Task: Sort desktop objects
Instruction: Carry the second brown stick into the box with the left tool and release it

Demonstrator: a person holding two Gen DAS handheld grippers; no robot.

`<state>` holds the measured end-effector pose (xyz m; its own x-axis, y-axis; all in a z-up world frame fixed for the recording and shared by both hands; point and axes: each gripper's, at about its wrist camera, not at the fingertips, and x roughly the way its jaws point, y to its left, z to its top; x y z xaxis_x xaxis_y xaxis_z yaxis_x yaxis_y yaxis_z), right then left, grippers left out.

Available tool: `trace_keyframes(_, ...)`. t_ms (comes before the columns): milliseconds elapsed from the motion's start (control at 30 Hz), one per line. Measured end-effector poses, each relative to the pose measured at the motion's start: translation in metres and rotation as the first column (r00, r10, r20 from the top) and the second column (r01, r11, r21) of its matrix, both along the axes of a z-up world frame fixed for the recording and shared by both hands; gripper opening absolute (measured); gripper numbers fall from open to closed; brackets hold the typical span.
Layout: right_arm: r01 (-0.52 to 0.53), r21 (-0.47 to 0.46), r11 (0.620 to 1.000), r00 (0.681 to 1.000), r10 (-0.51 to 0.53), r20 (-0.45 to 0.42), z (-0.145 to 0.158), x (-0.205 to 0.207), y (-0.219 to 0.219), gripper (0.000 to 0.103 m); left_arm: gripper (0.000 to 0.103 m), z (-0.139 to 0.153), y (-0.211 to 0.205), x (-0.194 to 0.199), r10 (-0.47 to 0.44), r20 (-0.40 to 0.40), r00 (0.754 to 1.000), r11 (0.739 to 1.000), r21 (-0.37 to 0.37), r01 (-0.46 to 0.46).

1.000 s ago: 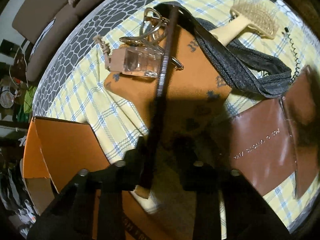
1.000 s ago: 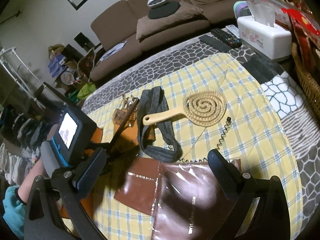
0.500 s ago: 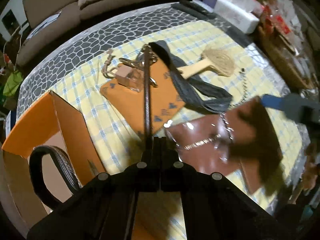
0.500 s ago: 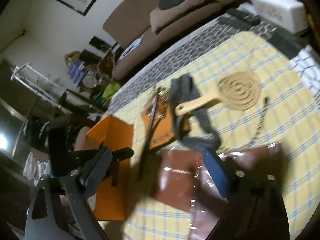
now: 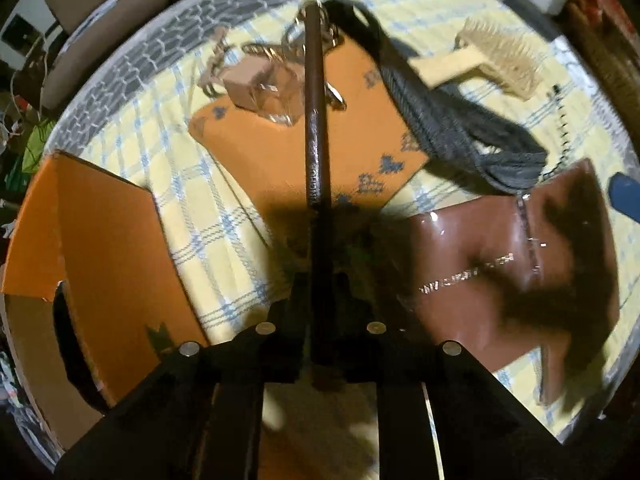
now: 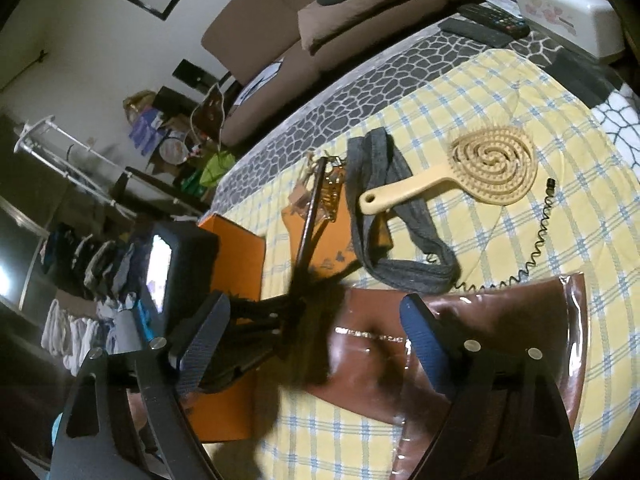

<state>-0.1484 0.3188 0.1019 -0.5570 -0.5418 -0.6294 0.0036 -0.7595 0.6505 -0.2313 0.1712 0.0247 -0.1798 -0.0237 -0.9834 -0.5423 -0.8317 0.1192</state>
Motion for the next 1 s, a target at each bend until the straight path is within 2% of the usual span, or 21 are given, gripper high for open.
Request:
trace_keyframes(100,0.001,0.000,1.000,1.000,-0.001,0.005,-0.001,-0.001,0.002,0.089,0.017,-0.004,-0.001,-0.005,0.023,0.012,1.000,1.000,0.018,-0.024)
trace_keyframes(133,0.002,0.000,1.000,1.000,-0.002,0.004,0.000,0.000,0.003,0.089,0.028,-0.002,-0.002,-0.006,0.037,0.024,0.999,0.998,0.043,-0.038)
trace_keyframes(200,0.004,0.001,1.000,1.000,-0.004,0.001,0.001,0.000,0.004,0.089,0.042,0.002,-0.006,-0.007,0.061,0.035,0.997,0.994,0.094,-0.064)
trace_keyframes(233,0.005,0.001,1.000,1.000,-0.005,-0.001,0.002,0.001,0.005,0.089,0.042,0.003,-0.006,-0.006,0.057,0.024,0.998,0.993,0.100,-0.059)
trace_keyframes(267,0.006,0.001,1.000,1.000,-0.006,-0.002,0.002,0.000,0.005,0.089,0.042,0.003,-0.005,-0.005,0.045,0.014,0.999,0.995,0.091,-0.046)
trace_keyframes(300,0.007,0.001,1.000,1.000,-0.007,-0.004,0.003,0.001,0.005,0.089,0.033,0.001,-0.004,-0.004,0.031,0.008,0.999,0.997,0.071,-0.032)
trace_keyframes(333,0.008,0.001,1.000,1.000,-0.008,-0.004,0.003,0.002,0.005,0.089,0.012,-0.003,-0.003,-0.004,0.019,0.007,1.000,0.998,0.053,-0.019)
trace_keyframes(367,0.008,0.000,1.000,1.000,-0.008,-0.004,0.003,0.002,0.005,0.089,0.011,-0.004,-0.003,-0.004,0.015,0.006,1.000,0.998,0.053,-0.015)
trace_keyframes(467,0.003,0.003,1.000,1.000,-0.003,-0.006,0.004,0.002,0.004,0.089,0.011,0.004,-0.006,-0.002,0.013,-0.039,0.999,0.998,0.068,-0.010)
trace_keyframes(633,-0.002,-0.029,1.000,1.000,0.001,-0.007,0.002,0.001,0.002,0.085,0.011,0.038,-0.023,0.010,0.037,-0.080,0.996,0.977,0.213,-0.019)
trace_keyframes(800,-0.028,-0.086,0.996,1.000,0.029,0.009,-0.005,-0.003,-0.011,0.069,0.011,0.065,-0.039,0.046,0.072,-0.082,0.994,0.934,0.356,-0.038)
trace_keyframes(900,-0.055,-0.086,0.995,0.996,0.061,0.066,-0.020,-0.007,-0.026,0.067,0.011,0.064,-0.040,0.056,0.094,-0.059,0.994,0.911,0.408,-0.062)
trace_keyframes(1000,-0.076,-0.134,0.988,0.989,0.091,0.116,-0.037,-0.010,-0.040,0.056,0.011,0.065,-0.049,0.071,0.114,-0.035,0.993,0.883,0.462,-0.086)
